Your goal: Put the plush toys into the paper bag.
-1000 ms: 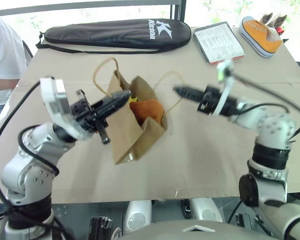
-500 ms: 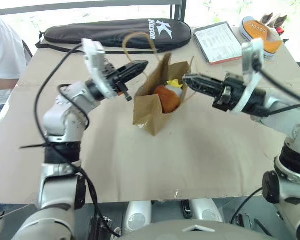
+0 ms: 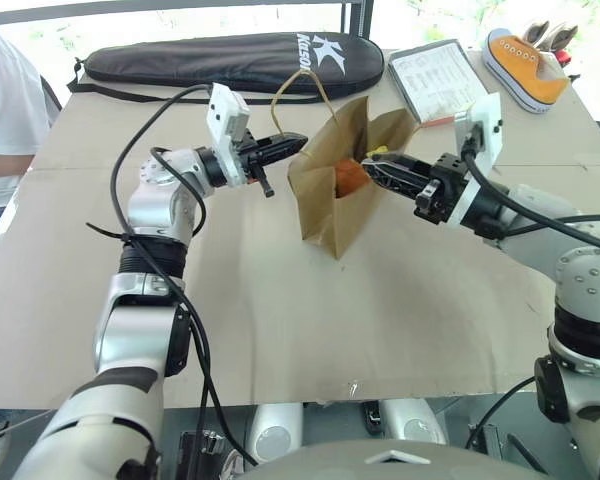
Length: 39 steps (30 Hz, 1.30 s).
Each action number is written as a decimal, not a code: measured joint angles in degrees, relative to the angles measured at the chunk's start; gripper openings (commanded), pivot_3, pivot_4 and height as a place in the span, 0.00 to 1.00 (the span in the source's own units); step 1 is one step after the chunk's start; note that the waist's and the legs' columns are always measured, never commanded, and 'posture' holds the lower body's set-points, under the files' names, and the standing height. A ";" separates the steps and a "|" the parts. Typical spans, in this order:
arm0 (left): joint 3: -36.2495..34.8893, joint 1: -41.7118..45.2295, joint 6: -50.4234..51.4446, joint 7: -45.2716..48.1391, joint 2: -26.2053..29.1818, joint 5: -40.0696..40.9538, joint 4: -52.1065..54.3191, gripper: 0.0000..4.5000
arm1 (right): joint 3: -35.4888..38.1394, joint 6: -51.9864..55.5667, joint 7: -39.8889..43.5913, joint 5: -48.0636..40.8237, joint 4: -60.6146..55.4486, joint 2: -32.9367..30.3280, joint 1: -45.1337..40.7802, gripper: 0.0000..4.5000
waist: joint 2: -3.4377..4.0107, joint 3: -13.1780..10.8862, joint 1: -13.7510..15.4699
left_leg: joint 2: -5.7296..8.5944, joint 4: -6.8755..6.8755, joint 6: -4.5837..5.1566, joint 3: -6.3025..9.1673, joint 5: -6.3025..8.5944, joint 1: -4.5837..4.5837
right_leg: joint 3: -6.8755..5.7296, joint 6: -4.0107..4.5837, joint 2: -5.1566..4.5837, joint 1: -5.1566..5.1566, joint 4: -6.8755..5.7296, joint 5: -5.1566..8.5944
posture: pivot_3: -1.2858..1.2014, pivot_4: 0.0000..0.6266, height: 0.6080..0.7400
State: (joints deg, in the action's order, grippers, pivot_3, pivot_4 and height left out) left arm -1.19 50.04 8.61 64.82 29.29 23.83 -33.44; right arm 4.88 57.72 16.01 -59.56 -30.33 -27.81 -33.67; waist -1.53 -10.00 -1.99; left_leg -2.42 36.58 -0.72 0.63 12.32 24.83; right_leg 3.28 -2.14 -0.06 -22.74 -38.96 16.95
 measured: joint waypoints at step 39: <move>1.89 -27.65 18.15 -26.88 -7.92 -0.68 46.32 0.95 | -21.54 -24.43 20.66 34.56 19.25 6.64 3.68 0.00 | 0.01 0.00 0.36 | -0.05 0.65 0.03 -0.02 -0.02 -0.16 | 0.09 -0.18 0.02 0.20 -0.50 -0.14 | 0.52 0.24 1.00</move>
State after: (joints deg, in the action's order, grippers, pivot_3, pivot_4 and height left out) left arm 0.69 22.39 26.76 37.95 21.37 23.15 12.88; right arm -16.66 33.29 36.67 -25.00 -11.08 -21.16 -29.99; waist -1.52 -10.00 -1.63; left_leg -2.47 37.23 -0.69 0.60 12.30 24.68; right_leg 3.37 -2.33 -0.04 -22.53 -39.46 16.81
